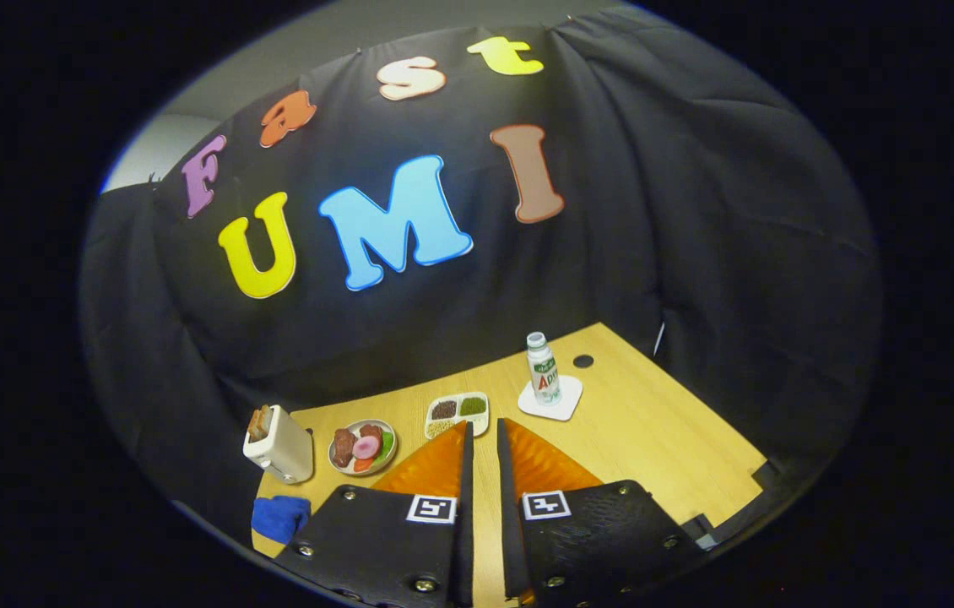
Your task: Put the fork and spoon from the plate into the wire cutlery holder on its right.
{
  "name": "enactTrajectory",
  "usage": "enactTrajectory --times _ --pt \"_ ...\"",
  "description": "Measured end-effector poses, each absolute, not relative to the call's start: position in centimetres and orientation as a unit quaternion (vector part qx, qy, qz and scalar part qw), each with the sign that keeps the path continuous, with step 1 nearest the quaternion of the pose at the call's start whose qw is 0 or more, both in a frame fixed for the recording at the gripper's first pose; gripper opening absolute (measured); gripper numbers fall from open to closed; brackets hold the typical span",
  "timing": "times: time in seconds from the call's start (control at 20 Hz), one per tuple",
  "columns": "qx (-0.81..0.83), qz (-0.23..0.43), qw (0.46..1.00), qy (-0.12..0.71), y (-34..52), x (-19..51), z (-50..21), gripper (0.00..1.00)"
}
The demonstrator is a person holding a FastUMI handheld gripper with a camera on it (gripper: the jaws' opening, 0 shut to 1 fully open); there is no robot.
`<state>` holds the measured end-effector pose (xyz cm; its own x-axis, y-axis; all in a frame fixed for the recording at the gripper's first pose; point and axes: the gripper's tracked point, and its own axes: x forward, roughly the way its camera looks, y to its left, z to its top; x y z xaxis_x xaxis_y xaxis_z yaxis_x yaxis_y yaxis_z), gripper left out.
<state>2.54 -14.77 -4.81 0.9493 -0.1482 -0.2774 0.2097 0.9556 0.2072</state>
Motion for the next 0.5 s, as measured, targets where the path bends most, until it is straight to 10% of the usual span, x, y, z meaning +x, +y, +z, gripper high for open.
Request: enactTrajectory --times 0.5 --pt "0.045 -0.092 0.994 -0.029 -11.5 3.5 5.4 0.14"
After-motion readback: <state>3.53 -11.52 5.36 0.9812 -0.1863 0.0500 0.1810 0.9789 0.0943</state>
